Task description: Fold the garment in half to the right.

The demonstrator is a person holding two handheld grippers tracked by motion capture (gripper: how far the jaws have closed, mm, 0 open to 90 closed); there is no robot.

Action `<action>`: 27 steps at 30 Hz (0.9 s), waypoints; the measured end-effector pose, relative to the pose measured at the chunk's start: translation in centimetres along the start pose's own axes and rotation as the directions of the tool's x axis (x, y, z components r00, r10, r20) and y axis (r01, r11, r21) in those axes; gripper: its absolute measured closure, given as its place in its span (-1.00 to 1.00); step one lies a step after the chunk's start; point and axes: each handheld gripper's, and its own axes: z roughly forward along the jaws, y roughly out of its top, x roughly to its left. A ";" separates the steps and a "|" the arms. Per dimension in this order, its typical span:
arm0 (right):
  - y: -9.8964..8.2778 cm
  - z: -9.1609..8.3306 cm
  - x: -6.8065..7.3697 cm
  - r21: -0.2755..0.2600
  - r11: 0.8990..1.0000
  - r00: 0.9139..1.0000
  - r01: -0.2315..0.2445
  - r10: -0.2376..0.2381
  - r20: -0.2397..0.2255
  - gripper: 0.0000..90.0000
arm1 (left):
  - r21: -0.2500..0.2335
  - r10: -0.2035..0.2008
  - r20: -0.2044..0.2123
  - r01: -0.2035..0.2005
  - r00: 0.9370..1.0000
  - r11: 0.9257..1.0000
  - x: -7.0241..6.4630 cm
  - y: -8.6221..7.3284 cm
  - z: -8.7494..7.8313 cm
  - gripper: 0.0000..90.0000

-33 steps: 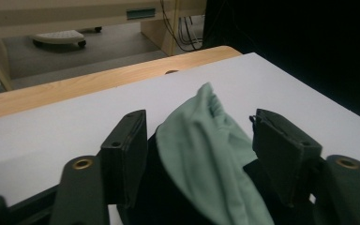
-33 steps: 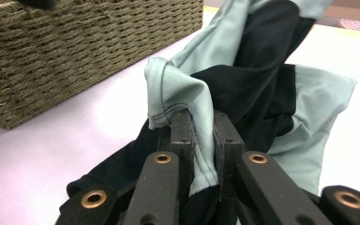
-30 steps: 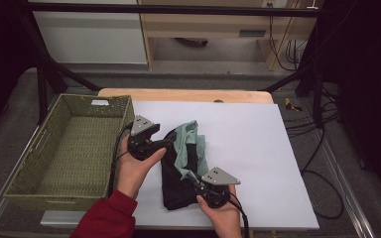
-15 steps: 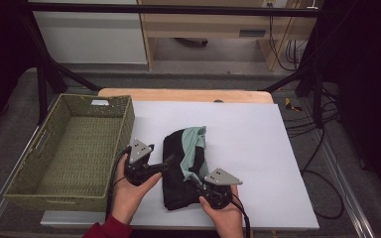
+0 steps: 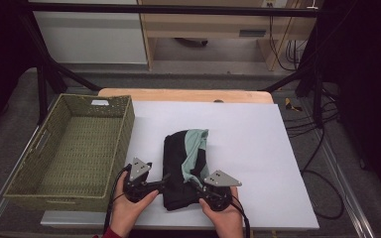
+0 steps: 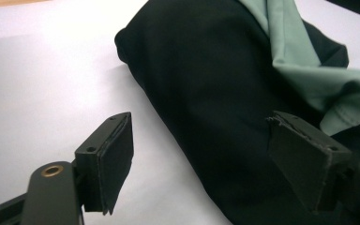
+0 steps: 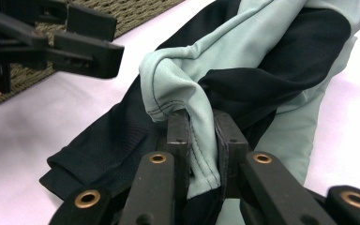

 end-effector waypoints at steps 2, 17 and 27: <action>0.0 0.0 0.0 -0.002 1.000 1.000 0.001 -0.001 0.003 0.75 | 0.004 0.009 -0.004 -0.009 1.000 1.000 -0.1 -0.2 0.0 -0.48; -0.4 -0.5 -0.2 0.020 0.999 1.000 -0.026 0.026 -0.004 0.49 | 0.014 0.031 -0.041 -0.030 0.999 0.999 0.0 -0.4 -0.4 -0.49; 0.0 -0.8 -0.6 0.050 0.998 0.999 -0.044 0.043 0.023 -0.05 | 0.025 0.043 -0.036 -0.042 0.998 0.999 -0.7 -0.5 -0.7 -0.51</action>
